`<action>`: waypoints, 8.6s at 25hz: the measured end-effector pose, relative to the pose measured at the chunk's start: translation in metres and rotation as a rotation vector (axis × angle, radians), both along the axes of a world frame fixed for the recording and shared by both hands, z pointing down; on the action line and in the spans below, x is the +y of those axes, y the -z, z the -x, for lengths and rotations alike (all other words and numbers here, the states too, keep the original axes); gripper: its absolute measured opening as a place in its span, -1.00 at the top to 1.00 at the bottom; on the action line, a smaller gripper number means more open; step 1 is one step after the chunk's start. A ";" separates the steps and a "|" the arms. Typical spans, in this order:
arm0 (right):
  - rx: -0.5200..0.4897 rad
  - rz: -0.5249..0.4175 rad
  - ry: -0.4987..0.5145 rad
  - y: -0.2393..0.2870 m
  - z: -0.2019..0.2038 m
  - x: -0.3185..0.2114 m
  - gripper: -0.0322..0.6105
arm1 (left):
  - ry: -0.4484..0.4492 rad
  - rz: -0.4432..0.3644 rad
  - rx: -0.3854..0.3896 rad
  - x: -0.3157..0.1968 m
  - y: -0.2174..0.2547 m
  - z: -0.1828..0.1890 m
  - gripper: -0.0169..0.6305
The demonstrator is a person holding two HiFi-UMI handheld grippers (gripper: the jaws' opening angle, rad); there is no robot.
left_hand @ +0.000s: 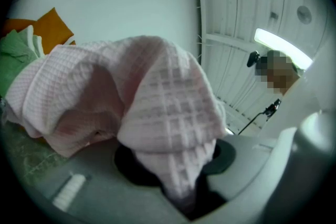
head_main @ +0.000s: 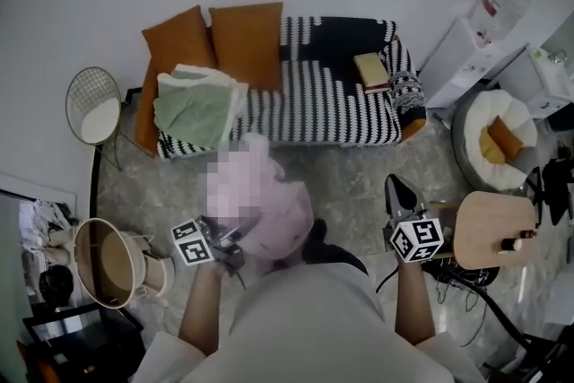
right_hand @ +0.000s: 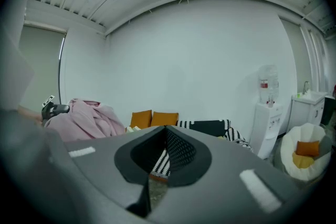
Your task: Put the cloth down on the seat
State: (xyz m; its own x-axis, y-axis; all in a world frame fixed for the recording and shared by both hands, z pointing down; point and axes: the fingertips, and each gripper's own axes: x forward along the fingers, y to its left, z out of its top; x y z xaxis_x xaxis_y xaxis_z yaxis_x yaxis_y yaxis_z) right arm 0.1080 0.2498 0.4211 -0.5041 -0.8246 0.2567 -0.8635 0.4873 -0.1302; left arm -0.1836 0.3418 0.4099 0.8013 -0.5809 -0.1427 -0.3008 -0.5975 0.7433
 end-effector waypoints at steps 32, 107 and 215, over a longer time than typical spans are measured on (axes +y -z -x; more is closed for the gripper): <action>0.003 0.089 0.032 -0.045 -0.082 -0.185 0.89 | 0.024 0.054 -0.026 -0.201 -0.023 -0.086 0.44; 0.042 0.464 -0.003 -0.276 -0.084 -0.634 0.89 | -0.180 0.399 -0.383 -0.756 -0.322 -0.171 0.44; -0.051 0.190 0.113 -0.075 -0.034 -0.307 0.89 | 0.162 0.199 -0.455 -0.351 -0.093 -0.096 0.95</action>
State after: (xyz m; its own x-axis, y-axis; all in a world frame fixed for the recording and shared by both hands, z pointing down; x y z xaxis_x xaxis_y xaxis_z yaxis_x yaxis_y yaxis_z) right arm 0.1417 -0.0570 0.4957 -0.6070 -0.7015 0.3734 -0.7946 0.5433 -0.2709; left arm -0.0876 -0.0090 0.5026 0.6538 -0.6833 0.3250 -0.6969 -0.3765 0.6105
